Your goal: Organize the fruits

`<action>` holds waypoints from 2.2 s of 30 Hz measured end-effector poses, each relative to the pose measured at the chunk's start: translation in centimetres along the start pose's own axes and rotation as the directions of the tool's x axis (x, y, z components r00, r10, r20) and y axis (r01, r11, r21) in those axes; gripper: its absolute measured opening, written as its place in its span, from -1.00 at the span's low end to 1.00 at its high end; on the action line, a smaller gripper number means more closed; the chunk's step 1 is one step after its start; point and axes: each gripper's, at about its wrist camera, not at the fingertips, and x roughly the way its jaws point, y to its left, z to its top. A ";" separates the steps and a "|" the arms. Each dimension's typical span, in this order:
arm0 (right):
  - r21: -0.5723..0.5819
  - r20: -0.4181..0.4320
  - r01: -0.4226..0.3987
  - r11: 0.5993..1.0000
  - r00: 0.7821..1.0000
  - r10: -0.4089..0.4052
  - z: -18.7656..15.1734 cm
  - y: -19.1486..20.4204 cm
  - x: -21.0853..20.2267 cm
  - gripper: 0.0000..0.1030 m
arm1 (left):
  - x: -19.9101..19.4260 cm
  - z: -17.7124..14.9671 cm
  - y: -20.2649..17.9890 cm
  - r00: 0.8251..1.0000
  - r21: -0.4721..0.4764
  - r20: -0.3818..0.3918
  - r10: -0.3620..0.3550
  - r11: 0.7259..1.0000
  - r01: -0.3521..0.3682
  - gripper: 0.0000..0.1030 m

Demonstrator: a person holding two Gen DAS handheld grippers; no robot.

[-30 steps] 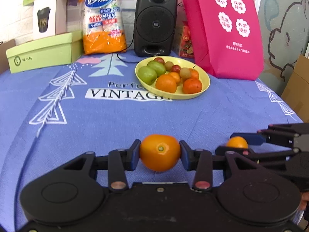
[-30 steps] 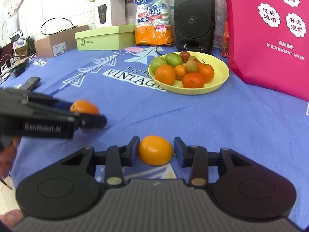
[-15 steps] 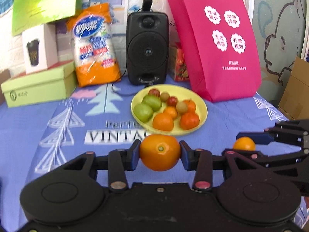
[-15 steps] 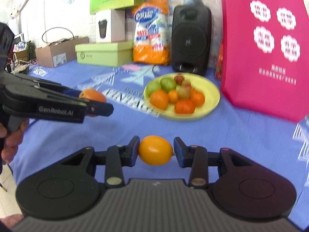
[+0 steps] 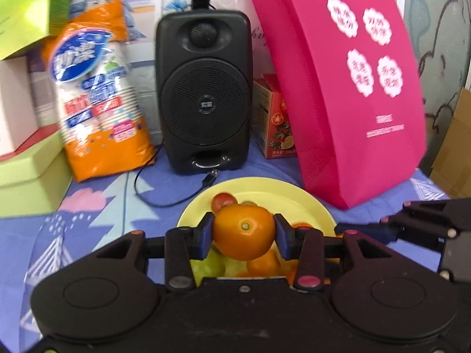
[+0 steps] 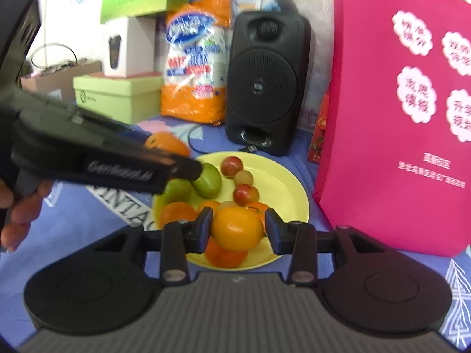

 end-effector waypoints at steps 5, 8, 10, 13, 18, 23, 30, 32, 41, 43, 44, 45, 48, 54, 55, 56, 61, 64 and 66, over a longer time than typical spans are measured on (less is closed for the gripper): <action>0.016 -0.013 -0.018 1.000 1.000 0.018 -0.1 -0.7 2.4 -0.26 | 4.4 0.7 0.1 0.999 -0.002 -0.050 -0.007 1.000 0.007 -0.19; 0.013 -0.020 -0.010 1.000 1.000 0.011 -0.1 -1.0 3.4 -0.26 | 6.0 0.5 0.2 0.999 0.007 -0.054 0.009 1.000 -0.009 -0.18; 0.030 -0.009 -0.012 0.999 1.000 0.013 0.0 -1.5 3.8 -0.26 | 6.6 0.7 0.1 0.999 0.005 -0.053 0.006 1.000 -0.005 -0.18; 0.055 0.002 -0.020 0.998 1.000 0.020 0.5 -2.3 4.5 -0.26 | 7.7 0.9 -0.1 0.998 0.010 -0.063 0.007 1.000 -0.007 -0.18; 0.078 0.010 -0.025 0.997 1.000 0.024 0.7 -3.0 5.4 -0.24 | 8.0 1.0 -0.2 0.998 0.011 -0.063 0.022 1.000 -0.021 -0.16; 0.050 0.030 -0.001 0.999 1.000 0.000 0.0 -2.5 3.6 -0.15 | 5.8 1.1 0.0 0.999 0.035 -0.028 0.030 0.999 -0.029 -0.15; 0.081 0.058 0.008 0.997 0.998 -0.013 -1.3 -2.2 -0.9 -0.03 | 1.7 1.3 1.2 1.000 -0.018 0.006 0.029 0.999 -0.029 0.02; 0.088 0.075 0.011 0.996 0.997 -0.018 -1.7 -2.0 -2.5 0.03 | -0.1 1.1 1.3 0.999 -0.035 0.023 0.028 0.999 -0.027 0.16; 0.115 0.109 -0.005 0.993 0.994 -0.007 -4.5 0.1 -8.5 0.22 | -8.3 -4.1 0.3 0.996 -0.036 0.062 0.069 0.997 -0.066 0.37; 0.123 0.106 -0.018 0.992 0.994 0.005 -5.3 0.9 -9.3 0.24 | -10.1 -5.6 -0.1 0.996 -0.051 0.067 0.063 0.997 -0.059 0.38; 0.127 0.105 -0.028 0.991 0.994 0.015 -5.6 1.3 -9.7 0.25 | -10.9 -6.3 -0.3 0.996 -0.059 0.068 0.062 0.997 -0.058 0.39; 0.132 0.105 -0.040 0.990 0.994 0.026 -6.0 1.7 -10.1 0.28 | -11.6 -7.0 -0.6 0.996 -0.067 0.071 0.062 0.996 -0.057 0.48; 0.146 0.110 -0.055 0.988 0.993 0.039 -7.0 3.0 -11.2 0.58 | -14.4 -9.3 -1.2 0.991 -0.092 0.086 0.098 0.992 -0.090 0.77; 0.165 0.123 -0.031 0.986 0.992 0.011 -8.5 5.3 -13.5 1.00 | -17.6 -12.8 -2.3 0.979 -0.121 0.076 0.190 0.976 -0.180 1.00; 0.169 0.123 -0.021 0.985 0.992 0.000 -8.6 5.6 -13.8 1.00 | -18.1 -13.3 -2.6 0.976 -0.120 0.072 0.204 0.974 -0.194 1.00; 0.169 0.122 -0.015 0.986 0.992 -0.006 -8.6 5.9 -14.2 1.00 | -18.6 -13.8 -2.8 0.974 -0.120 0.068 0.216 0.971 -0.206 1.00; 0.186 0.113 0.036 0.982 0.992 -0.058 -8.5 7.1 -16.3 1.00 | -21.2 -15.2 -3.6 0.961 -0.128 0.055 0.271 0.956 -0.262 1.00; 0.220 0.102 0.099 0.970 0.987 -0.124 -8.2 7.7 -17.7 1.00 | -22.9 -15.5 -4.0 0.958 -0.148 0.066 0.280 0.952 -0.268 1.00; 0.245 0.098 0.128 0.961 0.983 -0.156 -7.9 8.0 -18.8 1.00 | -23.9 -15.5 -4.2 0.958 -0.166 0.066 0.279 0.950 -0.266 1.00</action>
